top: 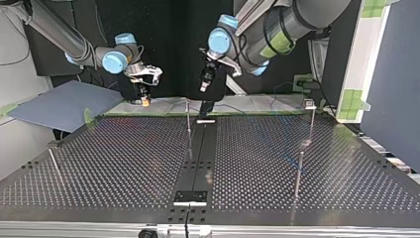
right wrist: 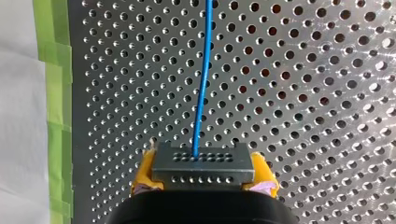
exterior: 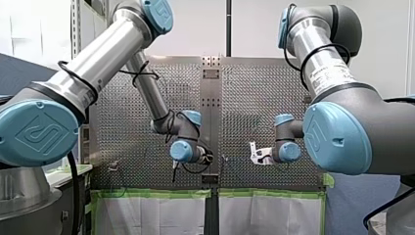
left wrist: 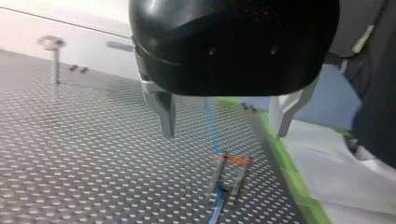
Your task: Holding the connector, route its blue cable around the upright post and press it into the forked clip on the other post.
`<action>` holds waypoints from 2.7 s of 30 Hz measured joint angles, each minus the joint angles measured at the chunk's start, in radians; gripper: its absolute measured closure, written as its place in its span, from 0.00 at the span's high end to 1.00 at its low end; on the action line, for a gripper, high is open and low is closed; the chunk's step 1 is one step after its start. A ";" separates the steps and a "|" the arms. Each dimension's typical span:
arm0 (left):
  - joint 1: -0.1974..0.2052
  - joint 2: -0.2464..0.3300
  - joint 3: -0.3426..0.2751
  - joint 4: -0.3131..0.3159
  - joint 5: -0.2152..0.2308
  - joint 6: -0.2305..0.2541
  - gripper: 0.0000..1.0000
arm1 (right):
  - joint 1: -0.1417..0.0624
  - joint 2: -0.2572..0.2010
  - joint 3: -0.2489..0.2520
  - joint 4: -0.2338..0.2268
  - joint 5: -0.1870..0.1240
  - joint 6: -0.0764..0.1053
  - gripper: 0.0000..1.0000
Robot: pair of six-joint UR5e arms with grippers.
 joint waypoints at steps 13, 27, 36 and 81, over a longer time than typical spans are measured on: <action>0.014 0.110 -0.111 0.109 -0.057 -0.110 1.00 | 0.004 -0.001 0.000 -0.002 -0.014 0.001 0.00; 0.024 0.226 -0.226 0.178 -0.060 -0.172 1.00 | 0.004 0.000 -0.001 0.001 -0.014 0.008 0.00; 0.027 0.308 -0.308 0.185 -0.060 -0.184 1.00 | 0.005 0.000 -0.001 0.001 -0.014 0.008 0.00; 0.028 0.574 -0.674 0.232 -0.084 -0.231 1.00 | 0.014 -0.001 -0.001 0.003 -0.014 0.008 0.00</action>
